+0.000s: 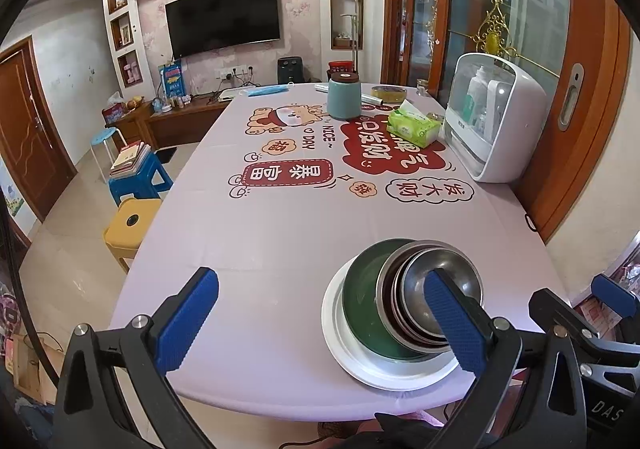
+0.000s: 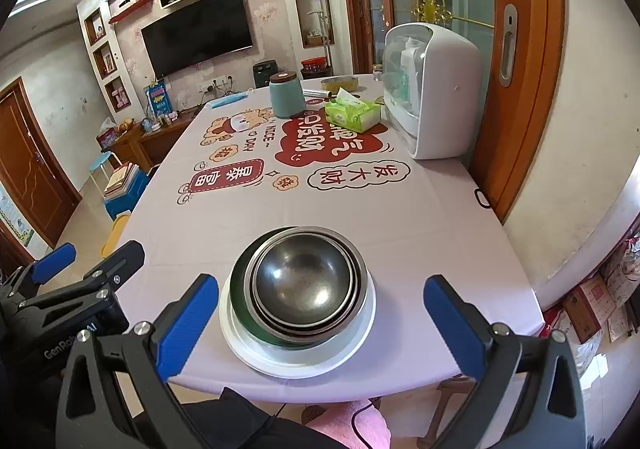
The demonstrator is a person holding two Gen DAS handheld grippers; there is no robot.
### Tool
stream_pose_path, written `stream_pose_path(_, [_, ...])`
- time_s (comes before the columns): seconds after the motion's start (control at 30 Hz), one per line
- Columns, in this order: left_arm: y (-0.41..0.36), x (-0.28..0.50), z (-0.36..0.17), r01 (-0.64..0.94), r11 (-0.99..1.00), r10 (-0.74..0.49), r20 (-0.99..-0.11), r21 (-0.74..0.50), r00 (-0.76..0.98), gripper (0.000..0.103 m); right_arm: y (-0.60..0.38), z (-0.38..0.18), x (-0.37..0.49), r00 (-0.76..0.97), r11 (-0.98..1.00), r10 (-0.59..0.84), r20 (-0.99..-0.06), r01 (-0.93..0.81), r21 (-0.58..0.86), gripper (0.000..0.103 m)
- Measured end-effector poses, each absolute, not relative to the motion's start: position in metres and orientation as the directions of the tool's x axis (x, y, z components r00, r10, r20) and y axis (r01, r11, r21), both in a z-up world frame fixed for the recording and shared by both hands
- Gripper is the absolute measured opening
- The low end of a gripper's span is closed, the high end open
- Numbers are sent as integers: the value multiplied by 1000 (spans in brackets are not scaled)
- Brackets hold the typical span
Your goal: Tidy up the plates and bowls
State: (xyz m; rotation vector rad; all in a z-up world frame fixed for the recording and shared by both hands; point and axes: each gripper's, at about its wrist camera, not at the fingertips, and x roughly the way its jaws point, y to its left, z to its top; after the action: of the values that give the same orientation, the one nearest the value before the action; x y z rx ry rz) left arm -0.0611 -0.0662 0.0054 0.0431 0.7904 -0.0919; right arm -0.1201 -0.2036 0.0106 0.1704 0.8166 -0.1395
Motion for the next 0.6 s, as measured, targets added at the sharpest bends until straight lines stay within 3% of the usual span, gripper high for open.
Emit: stream_pose_path(0.6, [-55,-61,-4,106,994,-61,-728,17,683,102,-203,5,-119,670,976,-56,-740,192,101,103])
